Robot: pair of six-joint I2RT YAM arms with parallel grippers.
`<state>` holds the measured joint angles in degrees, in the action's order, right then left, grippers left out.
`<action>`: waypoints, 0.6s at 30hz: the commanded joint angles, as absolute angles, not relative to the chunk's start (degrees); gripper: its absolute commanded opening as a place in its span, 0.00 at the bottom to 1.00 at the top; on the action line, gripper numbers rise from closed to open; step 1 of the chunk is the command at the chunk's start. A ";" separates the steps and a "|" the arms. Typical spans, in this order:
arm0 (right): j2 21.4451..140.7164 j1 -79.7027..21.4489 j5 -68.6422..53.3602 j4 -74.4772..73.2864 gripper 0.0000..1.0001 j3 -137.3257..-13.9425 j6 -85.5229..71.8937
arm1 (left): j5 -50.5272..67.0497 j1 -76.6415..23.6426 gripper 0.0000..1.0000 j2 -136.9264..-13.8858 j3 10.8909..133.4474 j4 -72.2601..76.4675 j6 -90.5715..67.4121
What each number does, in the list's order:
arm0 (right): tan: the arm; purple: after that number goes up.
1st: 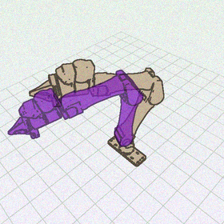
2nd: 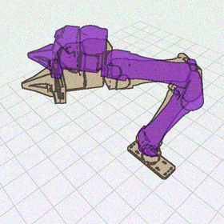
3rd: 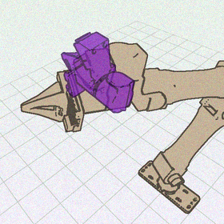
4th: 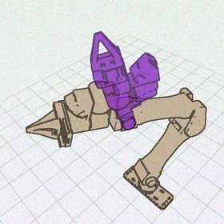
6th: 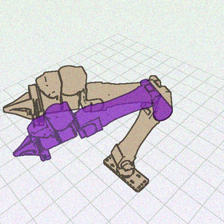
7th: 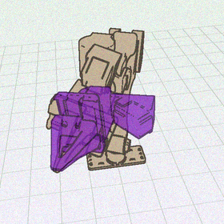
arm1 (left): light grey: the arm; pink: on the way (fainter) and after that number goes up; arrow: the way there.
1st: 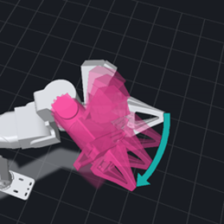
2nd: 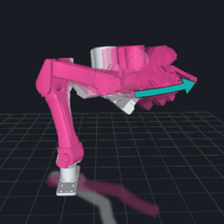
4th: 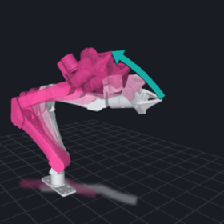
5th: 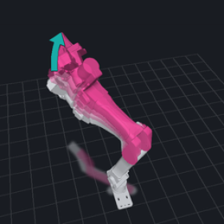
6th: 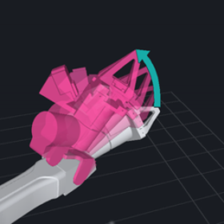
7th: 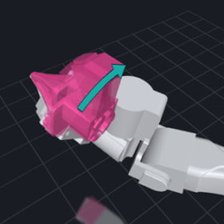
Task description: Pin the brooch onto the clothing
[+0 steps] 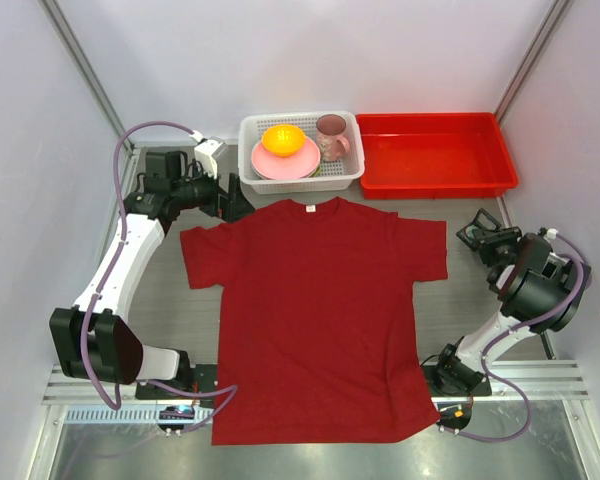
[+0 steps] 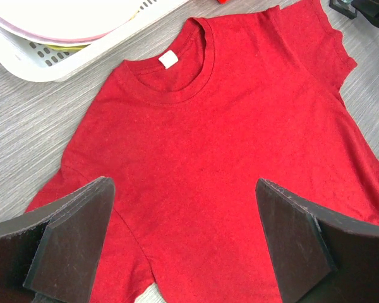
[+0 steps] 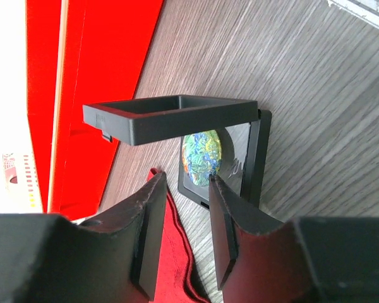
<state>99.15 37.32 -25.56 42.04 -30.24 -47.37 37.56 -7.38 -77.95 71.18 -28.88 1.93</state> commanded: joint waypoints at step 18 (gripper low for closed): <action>101.34 35.68 -20.31 39.55 0.53 -34.01 -44.48 | 37.97 -7.47 0.98 -78.40 71.81 -25.40 1.32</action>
